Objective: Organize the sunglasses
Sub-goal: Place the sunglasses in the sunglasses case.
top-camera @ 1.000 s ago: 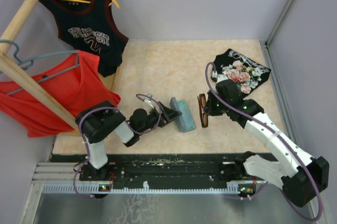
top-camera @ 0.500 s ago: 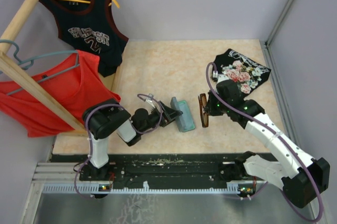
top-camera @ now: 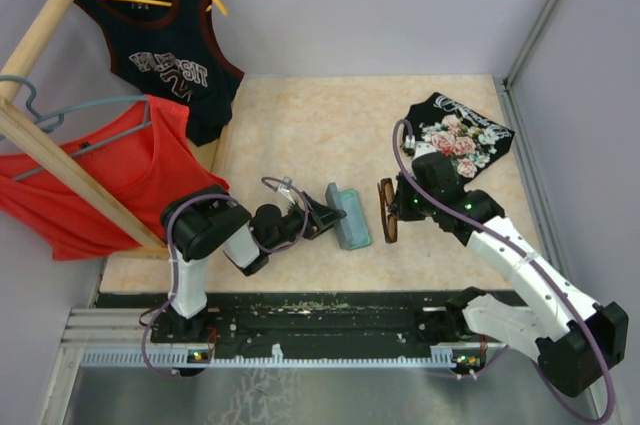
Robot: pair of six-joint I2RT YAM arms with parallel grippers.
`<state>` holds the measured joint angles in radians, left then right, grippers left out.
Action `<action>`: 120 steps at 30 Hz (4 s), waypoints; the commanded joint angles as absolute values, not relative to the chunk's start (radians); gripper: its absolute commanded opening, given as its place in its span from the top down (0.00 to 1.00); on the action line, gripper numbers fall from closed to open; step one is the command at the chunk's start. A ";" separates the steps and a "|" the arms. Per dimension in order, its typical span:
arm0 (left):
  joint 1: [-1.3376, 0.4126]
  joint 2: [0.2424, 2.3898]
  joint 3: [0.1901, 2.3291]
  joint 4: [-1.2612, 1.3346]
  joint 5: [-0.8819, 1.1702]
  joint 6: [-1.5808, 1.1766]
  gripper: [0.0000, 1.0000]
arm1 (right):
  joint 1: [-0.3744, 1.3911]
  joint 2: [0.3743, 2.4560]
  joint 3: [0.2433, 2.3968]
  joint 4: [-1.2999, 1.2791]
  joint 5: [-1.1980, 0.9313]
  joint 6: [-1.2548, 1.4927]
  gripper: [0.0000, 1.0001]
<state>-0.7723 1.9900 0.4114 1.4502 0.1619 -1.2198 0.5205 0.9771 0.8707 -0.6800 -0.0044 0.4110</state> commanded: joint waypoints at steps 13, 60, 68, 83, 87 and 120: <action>-0.715 1.828 0.345 1.333 0.316 -1.117 0.31 | 0.512 0.979 0.768 -0.419 -0.207 0.477 1.00; -0.680 1.897 0.334 1.388 0.448 -1.115 0.36 | 0.512 1.443 0.676 0.099 -0.416 0.600 1.00; -0.680 1.914 0.336 1.409 0.450 -1.126 0.37 | 0.512 1.483 0.687 0.112 -0.420 0.615 1.00; -0.680 1.919 0.328 1.426 0.449 -1.134 0.37 | 0.526 1.544 0.712 0.122 -0.405 0.625 1.00; -0.680 1.919 0.326 1.434 0.448 -1.137 0.37 | 0.540 1.562 0.724 0.118 -0.396 0.629 1.00; -0.680 1.908 0.322 1.438 0.447 -1.143 0.36 | 0.589 1.513 0.794 -0.060 -0.290 0.596 0.78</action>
<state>-0.6796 1.9057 0.3328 1.3891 0.4213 -1.1629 0.5819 1.5768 0.7361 -0.0410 -0.3252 0.6212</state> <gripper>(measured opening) 0.757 0.199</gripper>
